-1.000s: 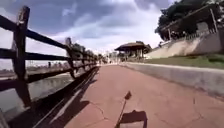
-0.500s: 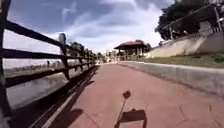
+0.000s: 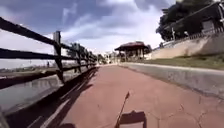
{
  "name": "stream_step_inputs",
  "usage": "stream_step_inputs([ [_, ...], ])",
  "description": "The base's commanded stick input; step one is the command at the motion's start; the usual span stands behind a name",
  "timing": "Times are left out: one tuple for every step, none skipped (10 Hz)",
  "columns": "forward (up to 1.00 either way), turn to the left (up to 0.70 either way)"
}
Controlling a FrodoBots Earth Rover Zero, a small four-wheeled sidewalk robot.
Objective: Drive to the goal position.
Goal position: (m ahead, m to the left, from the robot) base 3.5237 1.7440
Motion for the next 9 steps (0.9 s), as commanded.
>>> stream_step_inputs([
  [0.70,-0.06],
  [0.70,-0.06],
  [0.70,-0.06],
  [0.70,-0.06],
  [0.70,-0.06],
  [0.70,-0.06],
  [0.70,-0.06],
  [0.70,-0.06],
  [0.70,-0.06],
])
